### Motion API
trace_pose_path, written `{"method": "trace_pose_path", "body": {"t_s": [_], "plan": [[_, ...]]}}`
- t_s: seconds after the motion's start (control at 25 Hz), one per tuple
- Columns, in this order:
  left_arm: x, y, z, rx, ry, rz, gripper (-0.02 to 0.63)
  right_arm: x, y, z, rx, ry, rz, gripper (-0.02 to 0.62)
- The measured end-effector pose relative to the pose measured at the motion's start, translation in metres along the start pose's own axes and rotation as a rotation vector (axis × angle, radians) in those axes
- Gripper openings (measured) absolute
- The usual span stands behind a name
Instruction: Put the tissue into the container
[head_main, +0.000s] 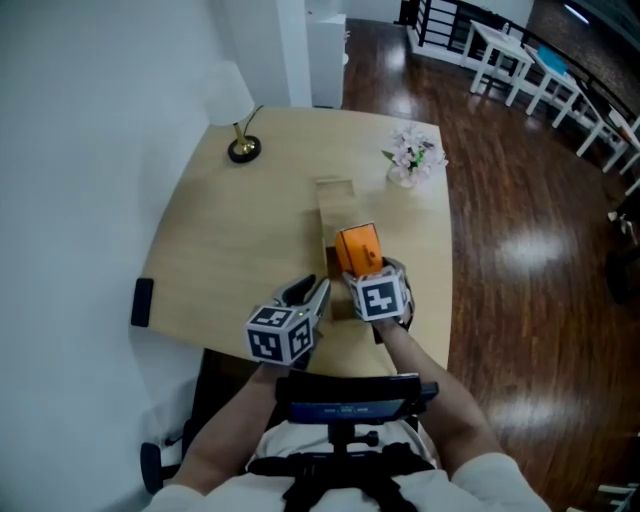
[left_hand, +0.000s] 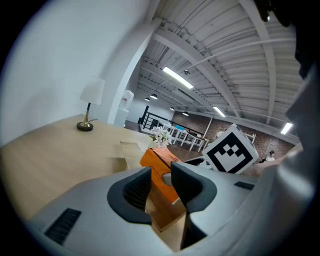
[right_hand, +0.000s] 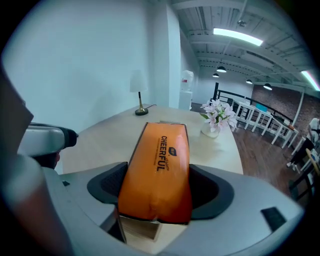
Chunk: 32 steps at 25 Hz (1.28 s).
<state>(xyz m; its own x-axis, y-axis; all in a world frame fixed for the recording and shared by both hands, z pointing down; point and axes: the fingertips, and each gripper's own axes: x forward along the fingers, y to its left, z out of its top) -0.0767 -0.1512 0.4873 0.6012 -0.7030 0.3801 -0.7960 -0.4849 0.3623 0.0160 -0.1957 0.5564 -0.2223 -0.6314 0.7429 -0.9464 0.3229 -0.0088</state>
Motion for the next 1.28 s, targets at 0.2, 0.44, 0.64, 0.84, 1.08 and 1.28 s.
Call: {"method": "trace_pose_path", "body": {"t_s": [0.2,0.44,0.64,0.84,1.08,1.28], "plan": [[-0.006,0.004,-0.007,0.001,0.013,-0.008,0.120,0.011,0.013,-0.014,0.048,0.032,-0.025,0.388],[-0.010,0.007,-0.009,0.000,0.020,-0.019,0.119,0.015,0.018,-0.012,0.057,0.045,-0.103,0.388],[-0.013,0.009,-0.012,-0.002,0.026,-0.026,0.119,0.022,0.026,-0.020,0.091,0.070,-0.113,0.387],[-0.018,0.013,-0.014,-0.002,0.030,-0.024,0.120,0.028,0.022,-0.029,0.083,0.089,-0.154,0.385],[-0.022,0.014,-0.014,-0.002,0.033,-0.024,0.120,0.044,0.024,-0.038,0.087,0.120,-0.143,0.399],[-0.023,0.015,-0.016,0.001,0.038,-0.027,0.119,0.050,0.028,-0.048,0.105,0.121,-0.116,0.407]]}}
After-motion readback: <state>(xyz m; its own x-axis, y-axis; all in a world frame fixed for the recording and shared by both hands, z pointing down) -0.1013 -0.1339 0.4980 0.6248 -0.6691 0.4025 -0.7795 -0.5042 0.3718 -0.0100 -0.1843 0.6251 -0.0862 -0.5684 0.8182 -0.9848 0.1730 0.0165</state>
